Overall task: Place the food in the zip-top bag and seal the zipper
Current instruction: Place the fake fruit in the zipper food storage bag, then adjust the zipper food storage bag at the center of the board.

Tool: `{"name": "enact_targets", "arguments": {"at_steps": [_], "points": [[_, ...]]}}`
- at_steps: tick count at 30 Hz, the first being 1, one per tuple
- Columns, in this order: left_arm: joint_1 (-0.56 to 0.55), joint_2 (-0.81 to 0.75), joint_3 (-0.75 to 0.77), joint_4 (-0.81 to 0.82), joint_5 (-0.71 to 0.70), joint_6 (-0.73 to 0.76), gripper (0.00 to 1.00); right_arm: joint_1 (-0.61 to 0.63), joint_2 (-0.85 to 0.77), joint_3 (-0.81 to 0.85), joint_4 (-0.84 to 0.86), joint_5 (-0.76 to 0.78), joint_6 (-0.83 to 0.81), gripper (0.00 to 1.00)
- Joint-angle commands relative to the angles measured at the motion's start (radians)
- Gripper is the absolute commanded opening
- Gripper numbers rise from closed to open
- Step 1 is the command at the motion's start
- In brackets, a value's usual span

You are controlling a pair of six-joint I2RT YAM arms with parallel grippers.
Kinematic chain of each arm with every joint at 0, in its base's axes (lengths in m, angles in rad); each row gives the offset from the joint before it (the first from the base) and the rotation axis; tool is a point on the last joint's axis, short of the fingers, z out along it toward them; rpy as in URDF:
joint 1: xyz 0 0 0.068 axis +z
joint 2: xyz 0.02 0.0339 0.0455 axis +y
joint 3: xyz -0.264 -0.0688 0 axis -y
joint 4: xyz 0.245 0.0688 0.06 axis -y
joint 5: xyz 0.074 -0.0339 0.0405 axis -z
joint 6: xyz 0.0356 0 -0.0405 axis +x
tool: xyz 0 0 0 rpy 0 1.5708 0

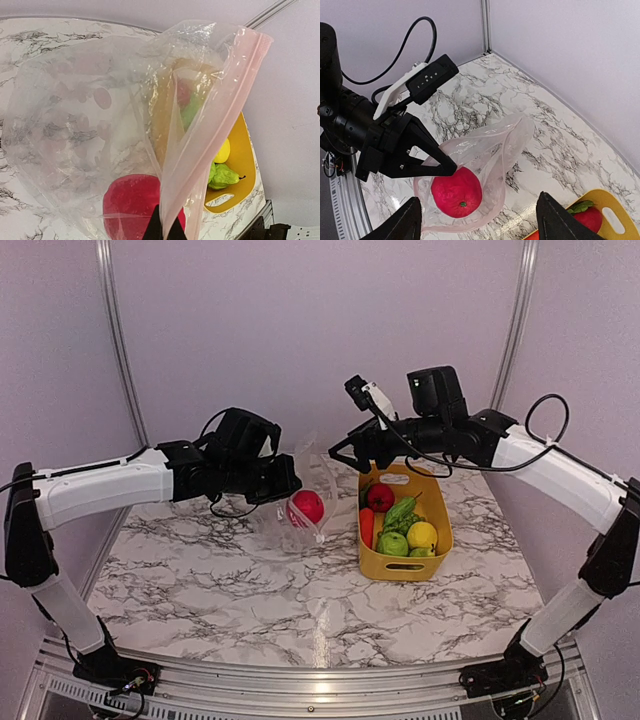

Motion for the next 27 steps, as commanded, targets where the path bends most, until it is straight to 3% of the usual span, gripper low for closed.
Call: {"name": "enact_targets", "arguments": {"at_steps": [1,8,10,14,15,17,19,21,24,27], "points": [[-0.002,-0.022,0.006,-0.023,-0.021,0.047,0.0,-0.022,0.087,-0.009,0.001,0.037,0.004,0.74],[-0.003,-0.038,0.018,-0.043,0.006,0.088,0.0,-0.029,0.21,0.023,0.004,-0.047,0.032,0.66],[-0.003,-0.045,0.024,-0.058,-0.002,0.099,0.0,-0.03,0.244,0.056,-0.012,-0.063,0.036,0.54],[-0.004,-0.058,0.041,-0.118,-0.081,0.126,0.0,-0.037,0.27,0.089,-0.045,-0.092,0.05,0.03],[-0.004,-0.053,0.056,-0.16,-0.127,0.131,0.08,-0.041,0.264,0.087,-0.046,-0.105,0.051,0.0],[-0.003,-0.031,0.093,-0.263,-0.211,0.143,0.21,-0.047,0.244,0.079,-0.043,-0.137,0.07,0.0],[-0.003,-0.007,0.121,-0.322,-0.248,0.158,0.23,-0.047,0.221,0.066,-0.034,-0.159,0.093,0.0],[-0.003,0.012,0.137,-0.356,-0.252,0.169,0.19,-0.047,0.203,0.053,-0.022,-0.179,0.12,0.0],[-0.008,0.041,0.173,-0.422,-0.314,0.17,0.02,-0.048,0.188,0.05,-0.027,-0.16,0.143,0.0],[-0.021,0.051,0.227,-0.486,-0.383,0.182,0.0,-0.056,0.166,0.052,-0.041,-0.129,0.156,0.0]]}}
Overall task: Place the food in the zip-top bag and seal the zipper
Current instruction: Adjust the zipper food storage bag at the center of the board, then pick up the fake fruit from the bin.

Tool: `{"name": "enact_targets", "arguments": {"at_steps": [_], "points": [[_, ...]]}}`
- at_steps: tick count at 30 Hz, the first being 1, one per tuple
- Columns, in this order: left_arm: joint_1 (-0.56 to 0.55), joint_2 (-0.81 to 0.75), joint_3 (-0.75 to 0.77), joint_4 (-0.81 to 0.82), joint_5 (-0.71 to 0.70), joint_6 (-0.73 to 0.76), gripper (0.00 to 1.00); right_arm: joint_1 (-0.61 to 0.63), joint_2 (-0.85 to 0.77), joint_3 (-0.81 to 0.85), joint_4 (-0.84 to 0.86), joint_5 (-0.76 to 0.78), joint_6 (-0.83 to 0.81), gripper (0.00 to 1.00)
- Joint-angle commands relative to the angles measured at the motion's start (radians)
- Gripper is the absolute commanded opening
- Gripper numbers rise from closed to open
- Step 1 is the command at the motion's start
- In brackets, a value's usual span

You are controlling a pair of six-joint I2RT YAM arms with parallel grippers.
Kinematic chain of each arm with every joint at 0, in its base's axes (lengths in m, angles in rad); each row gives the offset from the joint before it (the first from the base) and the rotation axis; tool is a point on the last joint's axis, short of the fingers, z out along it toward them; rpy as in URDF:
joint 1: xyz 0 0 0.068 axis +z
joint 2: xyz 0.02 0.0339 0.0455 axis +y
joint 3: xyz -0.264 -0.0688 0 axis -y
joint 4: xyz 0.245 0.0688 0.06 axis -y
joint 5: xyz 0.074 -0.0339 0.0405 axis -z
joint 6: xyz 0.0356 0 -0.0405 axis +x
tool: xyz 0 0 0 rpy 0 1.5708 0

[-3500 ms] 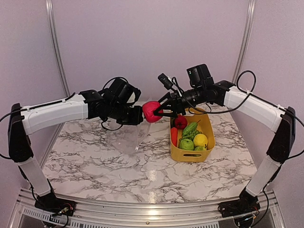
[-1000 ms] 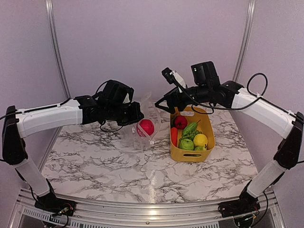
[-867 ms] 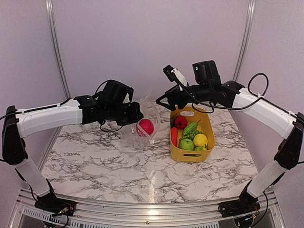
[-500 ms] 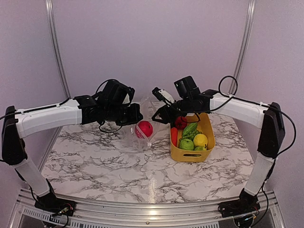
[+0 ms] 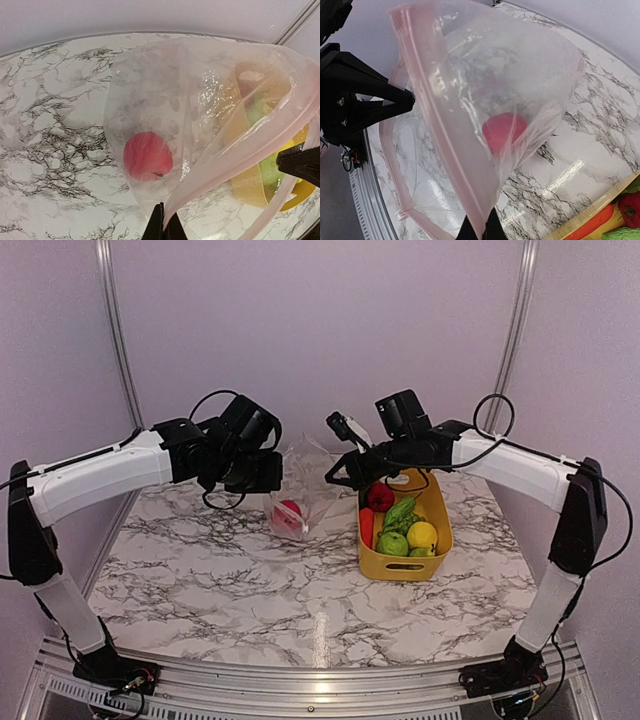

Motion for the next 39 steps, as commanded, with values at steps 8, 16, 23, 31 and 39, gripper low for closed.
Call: {"name": "enact_targets", "arguments": {"at_steps": [8,16,23,31,39], "points": [[-0.015,0.034,0.218,-0.268,-0.139,0.079,0.0,-0.027,-0.061,0.087,-0.092,-0.105,0.005,0.0],[-0.001,0.025,0.294,-0.435,-0.132,0.106,0.0,-0.059,-0.093,0.145,-0.141,-0.314,-0.094,0.44],[0.047,-0.003,0.336,-0.618,-0.175,0.148,0.0,-0.218,-0.162,0.069,-0.161,-0.313,-0.222,0.45],[0.044,0.051,0.457,-0.695,-0.077,0.192,0.0,-0.352,-0.104,0.116,-0.387,-0.077,-0.504,0.43],[0.035,0.205,0.425,-0.543,0.082,0.255,0.0,-0.372,-0.09,0.01,-0.421,0.113,-0.625,0.49]]}}
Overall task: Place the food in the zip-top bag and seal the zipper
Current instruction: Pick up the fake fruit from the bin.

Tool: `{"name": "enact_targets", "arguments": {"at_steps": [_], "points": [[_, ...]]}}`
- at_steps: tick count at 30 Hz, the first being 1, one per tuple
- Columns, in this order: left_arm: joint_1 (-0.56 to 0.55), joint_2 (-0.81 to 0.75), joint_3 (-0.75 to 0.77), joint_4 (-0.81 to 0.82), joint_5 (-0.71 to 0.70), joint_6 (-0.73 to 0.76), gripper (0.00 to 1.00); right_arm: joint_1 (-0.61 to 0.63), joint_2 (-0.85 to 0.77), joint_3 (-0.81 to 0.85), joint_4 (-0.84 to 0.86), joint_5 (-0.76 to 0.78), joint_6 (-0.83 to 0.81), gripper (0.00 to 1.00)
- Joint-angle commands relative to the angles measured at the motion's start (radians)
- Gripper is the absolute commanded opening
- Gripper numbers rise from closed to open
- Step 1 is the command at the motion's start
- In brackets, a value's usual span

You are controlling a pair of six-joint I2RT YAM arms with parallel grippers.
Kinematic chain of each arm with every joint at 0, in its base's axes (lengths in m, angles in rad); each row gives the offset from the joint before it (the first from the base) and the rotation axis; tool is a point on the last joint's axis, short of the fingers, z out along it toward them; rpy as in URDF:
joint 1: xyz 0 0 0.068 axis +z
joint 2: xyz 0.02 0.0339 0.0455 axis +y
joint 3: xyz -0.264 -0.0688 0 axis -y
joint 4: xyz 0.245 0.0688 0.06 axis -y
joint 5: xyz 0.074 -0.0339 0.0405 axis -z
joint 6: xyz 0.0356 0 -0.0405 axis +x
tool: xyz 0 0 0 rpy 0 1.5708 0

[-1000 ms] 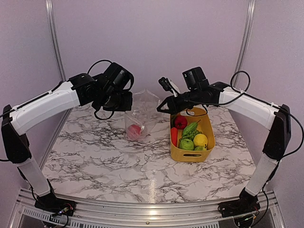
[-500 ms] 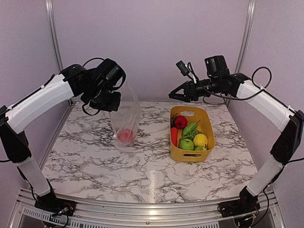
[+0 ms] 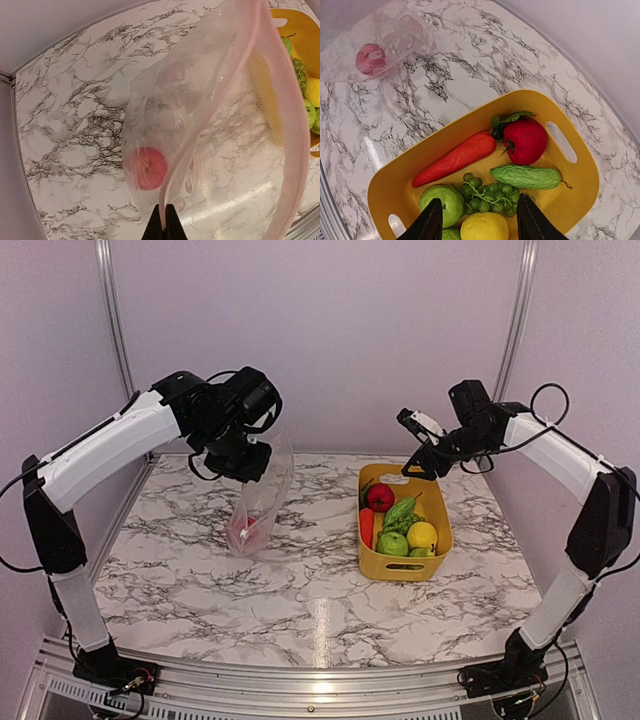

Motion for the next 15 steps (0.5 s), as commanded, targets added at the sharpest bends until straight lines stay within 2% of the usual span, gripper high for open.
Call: {"name": "enact_targets", "arguments": {"at_steps": [1,6,13,15], "points": [[-0.005,0.085,-0.03,0.087,0.11,0.039,0.0,-0.006,0.017,-0.038,-0.053,0.107,-0.092,0.5],[-0.006,0.084,-0.066,0.193,0.128,0.027,0.0,-0.007,0.077,-0.062,0.043,0.138,-0.056,0.57],[-0.004,0.04,-0.153,0.297,0.143,-0.008,0.0,-0.005,0.255,0.019,0.148,0.122,0.015,0.74],[-0.004,0.036,-0.162,0.304,0.138,-0.007,0.0,-0.005,0.303,0.035,0.175,0.135,0.015,0.75]]}}
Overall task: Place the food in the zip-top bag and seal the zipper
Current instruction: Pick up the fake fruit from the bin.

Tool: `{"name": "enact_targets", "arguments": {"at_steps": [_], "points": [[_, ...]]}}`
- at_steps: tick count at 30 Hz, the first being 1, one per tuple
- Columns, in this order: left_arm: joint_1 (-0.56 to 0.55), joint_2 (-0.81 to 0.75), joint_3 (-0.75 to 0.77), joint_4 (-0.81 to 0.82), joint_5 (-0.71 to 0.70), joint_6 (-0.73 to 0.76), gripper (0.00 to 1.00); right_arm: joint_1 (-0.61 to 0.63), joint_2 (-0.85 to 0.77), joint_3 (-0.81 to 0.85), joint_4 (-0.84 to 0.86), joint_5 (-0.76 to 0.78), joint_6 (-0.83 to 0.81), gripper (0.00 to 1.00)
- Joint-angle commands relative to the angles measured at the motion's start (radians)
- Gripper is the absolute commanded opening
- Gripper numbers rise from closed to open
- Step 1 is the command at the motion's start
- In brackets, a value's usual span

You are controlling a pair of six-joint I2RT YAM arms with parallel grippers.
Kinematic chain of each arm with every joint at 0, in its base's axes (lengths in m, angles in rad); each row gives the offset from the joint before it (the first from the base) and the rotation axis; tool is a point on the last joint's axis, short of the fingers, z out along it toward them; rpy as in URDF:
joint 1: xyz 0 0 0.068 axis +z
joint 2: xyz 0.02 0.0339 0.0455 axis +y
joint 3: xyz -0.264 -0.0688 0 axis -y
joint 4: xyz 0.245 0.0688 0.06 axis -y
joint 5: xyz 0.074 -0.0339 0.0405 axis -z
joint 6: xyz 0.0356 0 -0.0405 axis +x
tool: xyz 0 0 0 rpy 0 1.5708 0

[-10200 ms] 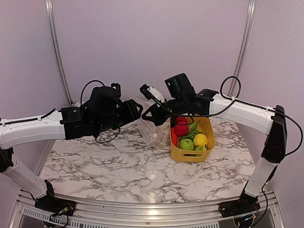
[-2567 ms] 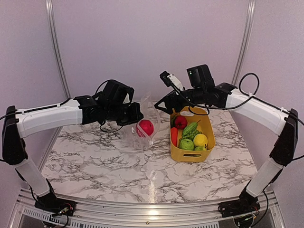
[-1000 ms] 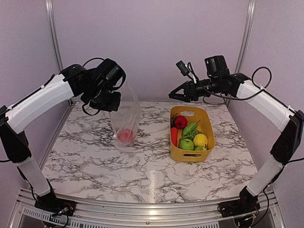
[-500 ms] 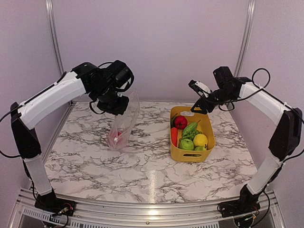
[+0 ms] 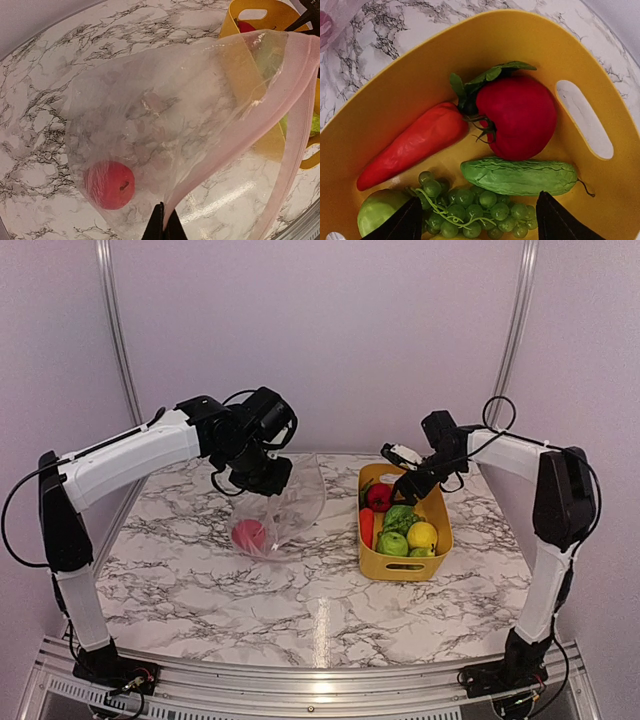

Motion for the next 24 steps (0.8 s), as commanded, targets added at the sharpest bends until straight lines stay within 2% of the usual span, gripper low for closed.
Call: {"name": "enact_targets", "arguments": {"at_steps": [1,10,16,24], "points": [[0.001,-0.043,-0.032,0.058,0.005,-0.011,0.0,-0.004,0.088,0.077,0.089,0.032,0.029,0.76],[0.002,-0.092,-0.09,0.109,0.007,-0.013,0.0,-0.004,0.17,0.131,0.145,0.097,-0.003,0.78],[0.002,-0.123,-0.122,0.136,0.009,-0.024,0.0,-0.004,0.224,0.183,0.17,0.054,-0.023,0.78],[0.002,-0.153,-0.159,0.163,0.011,-0.045,0.0,0.0,0.3,0.251,0.163,-0.005,-0.058,0.65]]}}
